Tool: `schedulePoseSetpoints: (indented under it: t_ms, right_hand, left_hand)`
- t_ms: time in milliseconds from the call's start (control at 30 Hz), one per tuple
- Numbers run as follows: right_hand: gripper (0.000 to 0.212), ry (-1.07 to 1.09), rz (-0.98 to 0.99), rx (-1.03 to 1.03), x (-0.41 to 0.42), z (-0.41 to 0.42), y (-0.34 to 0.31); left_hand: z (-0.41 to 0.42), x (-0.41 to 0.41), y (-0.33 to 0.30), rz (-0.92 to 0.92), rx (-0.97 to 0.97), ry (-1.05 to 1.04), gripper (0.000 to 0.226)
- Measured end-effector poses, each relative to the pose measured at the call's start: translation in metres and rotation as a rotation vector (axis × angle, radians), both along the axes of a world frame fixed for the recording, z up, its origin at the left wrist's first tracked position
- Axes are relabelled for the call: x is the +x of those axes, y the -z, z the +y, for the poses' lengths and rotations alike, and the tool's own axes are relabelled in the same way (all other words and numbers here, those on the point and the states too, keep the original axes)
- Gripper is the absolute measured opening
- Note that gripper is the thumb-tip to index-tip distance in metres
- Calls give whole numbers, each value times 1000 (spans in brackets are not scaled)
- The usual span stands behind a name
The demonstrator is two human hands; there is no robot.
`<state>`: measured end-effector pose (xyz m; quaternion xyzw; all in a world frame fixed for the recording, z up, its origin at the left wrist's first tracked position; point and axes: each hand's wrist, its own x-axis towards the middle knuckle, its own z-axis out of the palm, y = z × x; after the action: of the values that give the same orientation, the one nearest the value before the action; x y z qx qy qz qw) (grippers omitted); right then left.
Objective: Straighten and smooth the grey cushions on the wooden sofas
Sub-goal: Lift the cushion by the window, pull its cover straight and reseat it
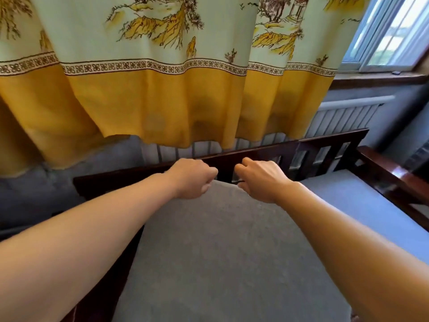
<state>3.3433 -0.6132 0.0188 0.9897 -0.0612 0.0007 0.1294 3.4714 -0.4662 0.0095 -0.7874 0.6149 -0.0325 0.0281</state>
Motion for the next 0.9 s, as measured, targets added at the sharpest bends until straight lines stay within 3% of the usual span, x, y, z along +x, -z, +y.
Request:
schedulePoseSetpoints:
  t_ms: [367, 533, 633, 733, 900]
  right_hand:
    - [27, 218, 13, 124, 19, -75, 144]
    - [39, 331, 3, 184, 31, -104, 190]
    - [42, 360, -53, 164, 39, -109, 211]
    - [42, 365, -129, 136, 44, -110, 222]
    - [41, 369, -167, 156, 45, -110, 223]
  left_hand:
    - [-101, 36, 141, 38, 44, -21, 34]
    - [-140, 56, 191, 87, 14, -124, 51]
    - [-153, 65, 217, 186, 28, -153, 43]
    - [-158, 70, 230, 269, -89, -160, 27]
    - [-164, 62, 237, 230, -248, -131, 22]
